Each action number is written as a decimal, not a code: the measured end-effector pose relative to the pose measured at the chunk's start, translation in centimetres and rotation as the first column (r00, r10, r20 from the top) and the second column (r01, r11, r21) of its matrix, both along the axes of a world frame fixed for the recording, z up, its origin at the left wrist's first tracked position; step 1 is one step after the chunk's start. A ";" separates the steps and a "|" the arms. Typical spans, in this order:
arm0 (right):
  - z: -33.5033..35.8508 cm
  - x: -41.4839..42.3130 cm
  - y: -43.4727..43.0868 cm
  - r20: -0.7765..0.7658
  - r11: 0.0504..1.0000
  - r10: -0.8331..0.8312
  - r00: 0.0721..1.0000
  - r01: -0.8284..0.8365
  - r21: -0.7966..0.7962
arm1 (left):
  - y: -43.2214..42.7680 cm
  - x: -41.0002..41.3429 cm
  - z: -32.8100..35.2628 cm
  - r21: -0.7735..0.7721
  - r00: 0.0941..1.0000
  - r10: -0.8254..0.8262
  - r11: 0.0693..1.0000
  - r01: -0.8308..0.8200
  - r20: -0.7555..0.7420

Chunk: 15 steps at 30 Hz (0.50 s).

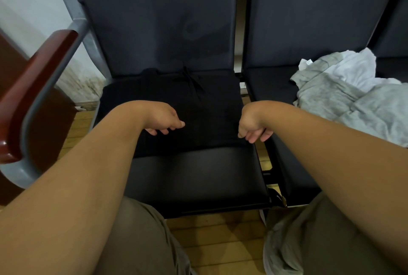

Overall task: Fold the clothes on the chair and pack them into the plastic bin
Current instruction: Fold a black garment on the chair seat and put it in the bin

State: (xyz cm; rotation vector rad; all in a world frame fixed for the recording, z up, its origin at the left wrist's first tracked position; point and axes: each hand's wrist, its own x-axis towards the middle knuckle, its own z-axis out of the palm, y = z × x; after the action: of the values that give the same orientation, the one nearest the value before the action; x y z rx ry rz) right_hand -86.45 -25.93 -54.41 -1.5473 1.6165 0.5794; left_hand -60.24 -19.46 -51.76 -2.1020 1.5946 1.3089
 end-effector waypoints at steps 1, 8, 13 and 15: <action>0.1 -0.3 0.0 0.012 1.000 -0.020 1.000 0.020 0.008 | 0.0 0.0 0.0 -0.002 1.000 -0.001 1.000 0.001 0.002; 0.8 -0.5 0.6 -0.016 0.998 0.046 0.999 -0.046 -0.048 | 0.1 0.1 -0.1 -0.003 1.000 0.010 1.000 -0.010 0.005; 2.1 0.6 0.4 0.003 0.994 0.050 0.999 -0.050 -0.094 | 0.8 1.0 0.2 -0.044 0.999 0.027 0.999 -0.028 -0.019; 2.7 1.1 0.0 0.031 0.982 0.083 0.996 -0.076 -0.174 | 1.4 2.4 0.7 -0.068 0.998 0.068 0.995 -0.069 -0.017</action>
State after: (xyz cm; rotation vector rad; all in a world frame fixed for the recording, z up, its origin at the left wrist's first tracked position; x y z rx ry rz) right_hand -85.31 -25.91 -51.73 -1.7459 1.6174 0.4591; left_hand -57.89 -18.02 -51.01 -2.2108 1.6090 1.3114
